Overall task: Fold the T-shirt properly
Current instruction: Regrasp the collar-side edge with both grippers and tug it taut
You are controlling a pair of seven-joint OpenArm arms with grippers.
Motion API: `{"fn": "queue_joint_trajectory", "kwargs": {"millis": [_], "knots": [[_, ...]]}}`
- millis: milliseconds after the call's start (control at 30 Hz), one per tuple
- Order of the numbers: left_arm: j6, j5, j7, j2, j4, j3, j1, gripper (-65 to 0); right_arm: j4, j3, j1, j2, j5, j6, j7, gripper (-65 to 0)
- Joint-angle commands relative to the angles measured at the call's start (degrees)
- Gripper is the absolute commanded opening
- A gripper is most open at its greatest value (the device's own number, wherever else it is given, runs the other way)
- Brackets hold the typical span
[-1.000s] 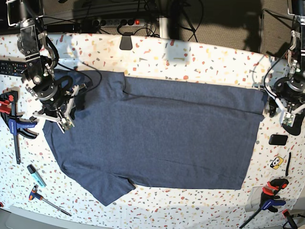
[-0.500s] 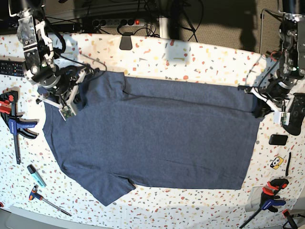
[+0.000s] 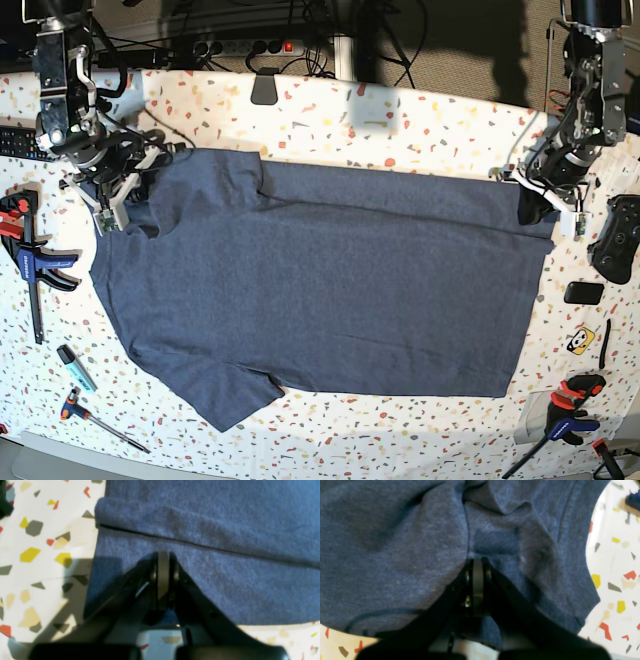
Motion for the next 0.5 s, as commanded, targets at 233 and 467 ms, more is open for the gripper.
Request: {"fn": "queue_joint_trajectory", "kwargs": {"millis": [233,467], "knots": [[-3.8,2.4,0.9,-0.5,0.6,-0.3,5.5,-65.0,1.9,0.3,-6.4,0.8,-0.4,1.7,2.0,-65.0],[-6.3,3.3,1.7,-0.7,0.8,-0.3,11.0,-65.0,6.7,0.3,-12.2,0.8,-0.4,1.7,2.5,-65.0]]}}
